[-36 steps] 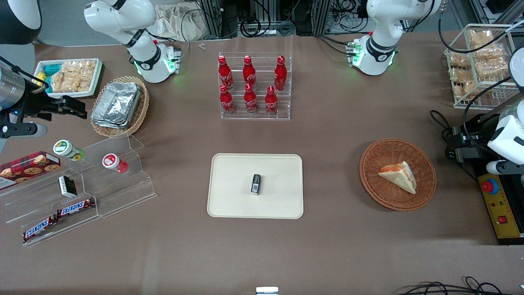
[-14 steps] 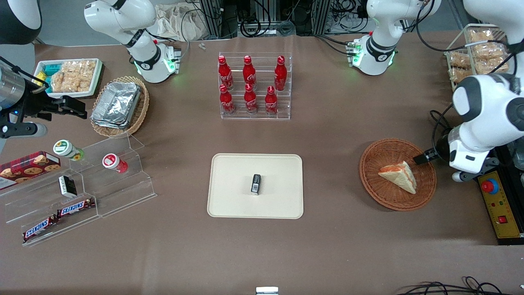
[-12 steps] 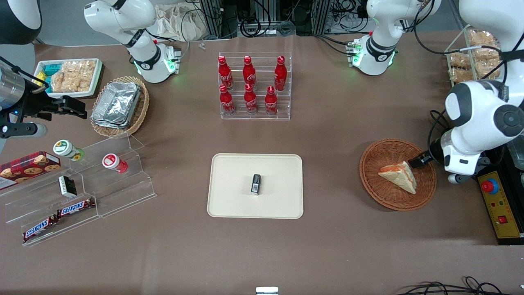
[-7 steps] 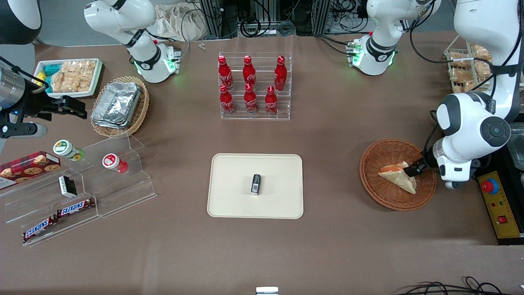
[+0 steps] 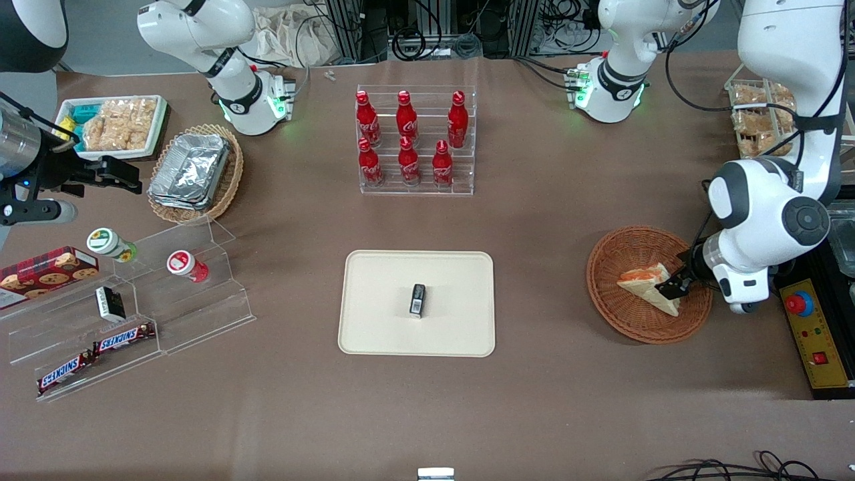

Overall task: Place sandwich from basket to tray
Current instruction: 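Lower the open left gripper around the wrapped sandwich in the basket, then close the left gripper on the sandwich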

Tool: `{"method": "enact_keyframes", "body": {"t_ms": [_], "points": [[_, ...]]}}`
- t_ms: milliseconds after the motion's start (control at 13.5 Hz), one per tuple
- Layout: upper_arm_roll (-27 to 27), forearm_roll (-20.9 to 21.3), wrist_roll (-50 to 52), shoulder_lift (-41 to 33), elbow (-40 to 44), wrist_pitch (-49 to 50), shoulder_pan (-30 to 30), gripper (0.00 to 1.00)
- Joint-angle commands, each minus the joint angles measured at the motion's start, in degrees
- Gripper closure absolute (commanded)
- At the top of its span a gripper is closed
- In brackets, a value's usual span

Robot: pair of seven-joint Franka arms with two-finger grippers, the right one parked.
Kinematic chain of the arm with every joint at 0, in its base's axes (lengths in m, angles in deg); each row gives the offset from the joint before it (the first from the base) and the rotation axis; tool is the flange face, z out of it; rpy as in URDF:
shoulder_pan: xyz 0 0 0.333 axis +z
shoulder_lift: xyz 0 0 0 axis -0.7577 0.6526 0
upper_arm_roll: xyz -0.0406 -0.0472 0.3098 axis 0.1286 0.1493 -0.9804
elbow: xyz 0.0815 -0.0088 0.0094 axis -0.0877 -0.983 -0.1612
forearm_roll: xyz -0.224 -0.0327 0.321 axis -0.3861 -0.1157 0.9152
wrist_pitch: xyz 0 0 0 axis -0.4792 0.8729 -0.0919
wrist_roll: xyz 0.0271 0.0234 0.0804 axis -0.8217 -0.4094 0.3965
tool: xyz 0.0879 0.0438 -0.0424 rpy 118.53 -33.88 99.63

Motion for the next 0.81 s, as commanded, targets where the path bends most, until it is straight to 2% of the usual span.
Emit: {"method": "enact_keyframes", "body": {"t_ms": [0,593,667,741], "points": [[-0.4,-1.0,1.6,1.1,-0.2,-2.1,-0.8,0.01],[-0.2,-0.9,4.0,3.6,-0.5,-5.8,-1.4,0.02],[-0.2,-1.0,4.1,3.7,-0.5,-5.8,-1.4,0.03],[-0.2,-0.9,4.9,4.2,-0.4,-6.2,-1.5,0.09]]}}
